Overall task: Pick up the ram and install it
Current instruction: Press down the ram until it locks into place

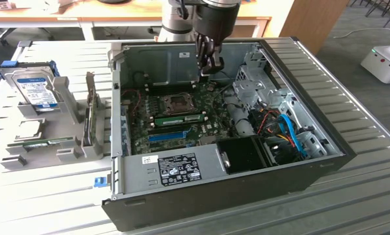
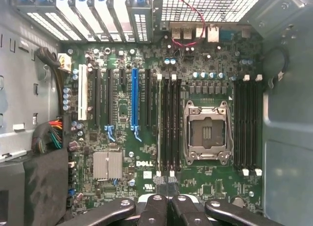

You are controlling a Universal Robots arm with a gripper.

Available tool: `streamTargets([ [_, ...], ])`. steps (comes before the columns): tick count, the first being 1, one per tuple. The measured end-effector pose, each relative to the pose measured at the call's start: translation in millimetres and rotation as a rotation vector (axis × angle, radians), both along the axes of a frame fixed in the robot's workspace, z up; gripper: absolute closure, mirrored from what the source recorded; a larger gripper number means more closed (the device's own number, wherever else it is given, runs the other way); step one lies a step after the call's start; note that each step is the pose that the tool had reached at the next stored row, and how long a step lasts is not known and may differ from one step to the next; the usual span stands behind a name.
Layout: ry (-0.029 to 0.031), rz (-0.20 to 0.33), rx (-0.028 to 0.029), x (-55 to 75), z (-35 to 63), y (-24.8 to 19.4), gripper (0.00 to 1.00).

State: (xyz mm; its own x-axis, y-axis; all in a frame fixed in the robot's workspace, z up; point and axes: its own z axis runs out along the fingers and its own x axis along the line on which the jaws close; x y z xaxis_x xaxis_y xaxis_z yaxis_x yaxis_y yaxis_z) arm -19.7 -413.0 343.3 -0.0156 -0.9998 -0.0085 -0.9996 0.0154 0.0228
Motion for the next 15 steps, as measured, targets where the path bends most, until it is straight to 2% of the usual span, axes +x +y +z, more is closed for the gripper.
streamTargets([
  [15,-0.0035,0.001,0.0073,9.2,0.0,0.0,0.89],
])
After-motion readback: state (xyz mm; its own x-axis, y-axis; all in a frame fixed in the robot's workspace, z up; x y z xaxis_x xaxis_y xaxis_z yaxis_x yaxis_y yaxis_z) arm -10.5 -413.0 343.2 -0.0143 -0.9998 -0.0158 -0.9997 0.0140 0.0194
